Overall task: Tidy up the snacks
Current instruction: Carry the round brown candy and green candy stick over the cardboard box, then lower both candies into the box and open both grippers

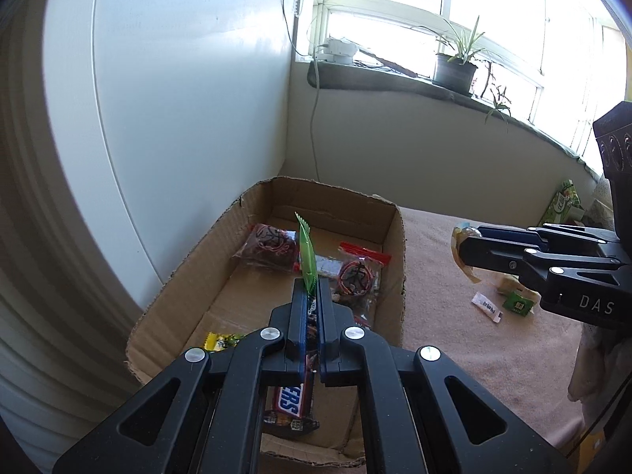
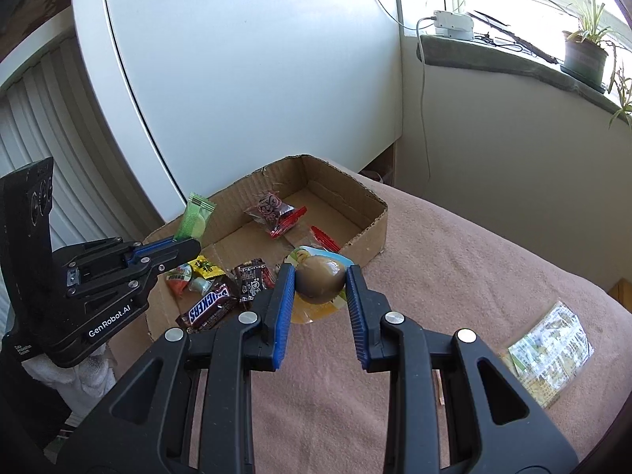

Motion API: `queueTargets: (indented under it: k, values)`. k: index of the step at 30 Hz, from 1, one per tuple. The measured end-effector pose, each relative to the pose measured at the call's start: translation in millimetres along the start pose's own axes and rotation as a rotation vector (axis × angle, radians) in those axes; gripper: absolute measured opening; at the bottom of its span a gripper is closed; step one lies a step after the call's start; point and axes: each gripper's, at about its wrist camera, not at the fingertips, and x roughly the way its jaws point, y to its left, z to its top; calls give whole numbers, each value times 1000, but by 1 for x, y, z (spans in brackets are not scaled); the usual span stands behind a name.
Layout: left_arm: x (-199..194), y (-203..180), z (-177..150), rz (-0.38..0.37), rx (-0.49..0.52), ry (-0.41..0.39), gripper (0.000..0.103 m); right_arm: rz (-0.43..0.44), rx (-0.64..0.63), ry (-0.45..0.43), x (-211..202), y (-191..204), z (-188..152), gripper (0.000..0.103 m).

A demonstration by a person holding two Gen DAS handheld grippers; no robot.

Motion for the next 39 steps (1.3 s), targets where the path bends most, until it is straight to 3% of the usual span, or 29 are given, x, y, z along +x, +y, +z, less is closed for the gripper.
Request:
queueTargets:
  k: [17,30,32,34,36,38,39]
  values:
    - [18,29,8,26,-24,9,3,62,-29,47,69,25,37,28]
    - [21,36,9,34,-36,17,3,95,-37,72,87,31,42,28]
    - [20,35,9,38,-36,17,11,86,-40,64,86,31,43,29]
    - [20,35,9,40,-33,20,12,90,-38,64,86,30,44,29]
    - [19,34,8,41,-31,19,14,85,-36,62,85,29,44,33]
    - [17,33,8,46,-31,15,16,73,-32,48,81,27,44,53]
    - [16,33,9,45,-30,13,16,68,-31,39,79,26,44,57]
